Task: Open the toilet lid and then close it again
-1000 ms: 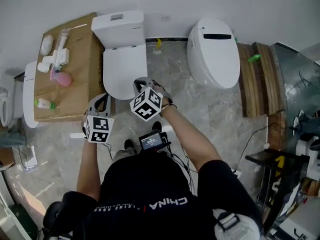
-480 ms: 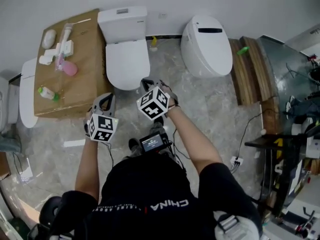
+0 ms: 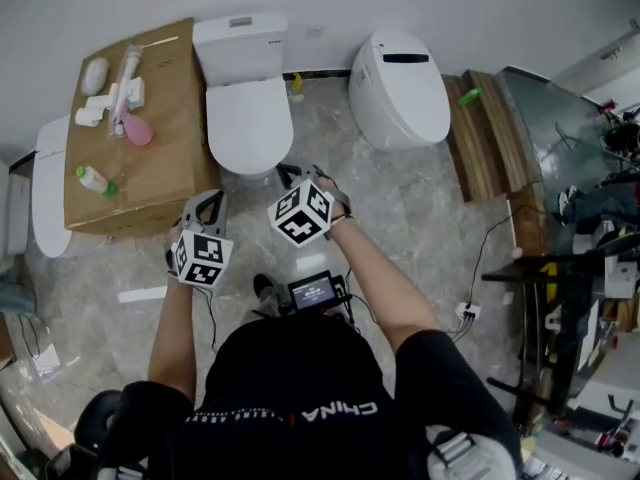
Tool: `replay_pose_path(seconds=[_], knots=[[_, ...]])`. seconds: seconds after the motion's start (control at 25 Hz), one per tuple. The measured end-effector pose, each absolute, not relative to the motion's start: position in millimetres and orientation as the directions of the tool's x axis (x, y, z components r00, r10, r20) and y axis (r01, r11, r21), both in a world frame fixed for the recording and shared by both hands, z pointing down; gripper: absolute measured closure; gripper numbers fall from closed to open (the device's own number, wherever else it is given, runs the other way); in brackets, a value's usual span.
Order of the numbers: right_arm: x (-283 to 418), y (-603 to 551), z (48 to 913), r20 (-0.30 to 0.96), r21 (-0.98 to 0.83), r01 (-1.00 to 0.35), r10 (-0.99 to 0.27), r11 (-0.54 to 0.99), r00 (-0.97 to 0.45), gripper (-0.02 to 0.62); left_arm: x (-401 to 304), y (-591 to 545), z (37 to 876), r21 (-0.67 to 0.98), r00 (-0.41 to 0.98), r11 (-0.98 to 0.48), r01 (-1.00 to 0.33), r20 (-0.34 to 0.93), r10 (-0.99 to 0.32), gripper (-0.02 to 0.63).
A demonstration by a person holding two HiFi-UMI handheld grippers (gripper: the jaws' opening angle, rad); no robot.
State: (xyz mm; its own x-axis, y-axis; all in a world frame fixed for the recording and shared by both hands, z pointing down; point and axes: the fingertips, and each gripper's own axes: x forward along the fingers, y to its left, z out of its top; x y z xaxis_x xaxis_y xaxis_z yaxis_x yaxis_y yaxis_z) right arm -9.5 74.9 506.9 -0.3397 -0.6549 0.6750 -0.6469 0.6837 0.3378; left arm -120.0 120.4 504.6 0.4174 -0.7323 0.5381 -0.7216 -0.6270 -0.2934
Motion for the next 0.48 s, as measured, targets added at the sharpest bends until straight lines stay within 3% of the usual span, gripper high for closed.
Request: replay_pose_path(seconds=[0.48], knots=[[10.1, 110.7, 506.3, 0.665, 0.369, -0.548, -0.625, 0.750, -0.409, 0.581, -67.2, 135.5, 503.9, -0.346, 0.401, -0.657, -0.670, 0.576, -0.712, 0.595]])
